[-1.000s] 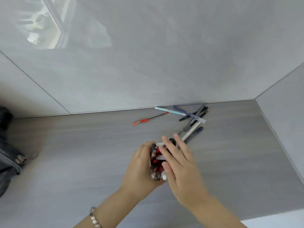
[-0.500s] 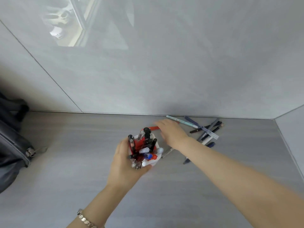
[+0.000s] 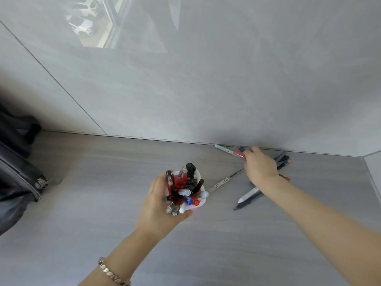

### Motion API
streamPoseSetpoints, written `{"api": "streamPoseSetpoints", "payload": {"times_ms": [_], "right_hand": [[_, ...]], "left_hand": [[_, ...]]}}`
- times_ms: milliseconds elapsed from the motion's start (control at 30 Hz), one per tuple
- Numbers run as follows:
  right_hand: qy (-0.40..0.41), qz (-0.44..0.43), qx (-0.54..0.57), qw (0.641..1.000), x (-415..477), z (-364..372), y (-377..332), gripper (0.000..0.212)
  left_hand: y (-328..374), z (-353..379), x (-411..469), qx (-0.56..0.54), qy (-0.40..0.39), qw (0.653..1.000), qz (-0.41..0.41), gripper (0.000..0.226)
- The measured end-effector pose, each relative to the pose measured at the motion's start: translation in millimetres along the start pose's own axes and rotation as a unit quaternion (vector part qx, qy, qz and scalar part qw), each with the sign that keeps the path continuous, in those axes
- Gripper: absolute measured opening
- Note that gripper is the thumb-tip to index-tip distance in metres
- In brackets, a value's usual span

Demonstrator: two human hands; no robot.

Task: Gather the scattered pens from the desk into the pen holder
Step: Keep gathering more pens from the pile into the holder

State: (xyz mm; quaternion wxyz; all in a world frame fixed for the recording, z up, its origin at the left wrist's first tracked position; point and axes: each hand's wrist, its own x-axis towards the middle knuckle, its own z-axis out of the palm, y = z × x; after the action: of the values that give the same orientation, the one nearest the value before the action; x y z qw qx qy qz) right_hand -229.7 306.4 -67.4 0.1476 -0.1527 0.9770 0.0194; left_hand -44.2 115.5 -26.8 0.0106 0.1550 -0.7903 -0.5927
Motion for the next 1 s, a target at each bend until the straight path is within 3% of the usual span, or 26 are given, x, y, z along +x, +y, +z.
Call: {"api": "streamPoseSetpoints", "payload": {"times_ms": [100,167,233,300,433,467,567,767,900,1000], "right_hand": [[-0.017,0.002,-0.029,0.999,4,10,9,0.018],[-0.002,0.003,-0.023,1.0,4,11,8,0.021],[0.034,-0.006,0.018,0.999,-1,2,4,0.024],[0.08,-0.019,0.098,0.992,-14,-12,1,0.021],[0.082,-0.055,0.334,0.937,-63,-58,-6,0.01],[0.083,-0.061,0.383,0.918,-78,-70,-7,0.005],[0.1,-0.063,0.437,0.892,-113,-102,-9,0.014],[0.049,-0.121,0.448,0.884,-135,-120,-42,0.021],[0.007,-0.171,0.289,0.942,-120,-96,-85,0.027],[-0.008,-0.214,0.253,0.943,-116,-69,-104,0.029]], "left_hand": [[-10,0,1,0.034,0.016,0.999,0.014,0.077],[-12,-1,0,0.063,0.009,0.998,0.0,0.096],[-10,-2,-2,0.091,0.008,0.995,0.04,0.114],[-3,-4,-1,0.127,0.03,0.986,0.104,0.114],[9,-6,14,0.241,0.028,0.954,0.176,0.072],[10,-7,19,0.236,0.029,0.956,0.169,0.06],[16,-9,26,0.154,0.066,0.98,0.108,0.032],[14,-1,23,0.134,0.08,0.984,0.088,0.025],[16,0,20,0.061,0.043,0.996,0.049,0.02],[18,-5,16,0.006,0.009,0.999,0.036,0.027]]}}
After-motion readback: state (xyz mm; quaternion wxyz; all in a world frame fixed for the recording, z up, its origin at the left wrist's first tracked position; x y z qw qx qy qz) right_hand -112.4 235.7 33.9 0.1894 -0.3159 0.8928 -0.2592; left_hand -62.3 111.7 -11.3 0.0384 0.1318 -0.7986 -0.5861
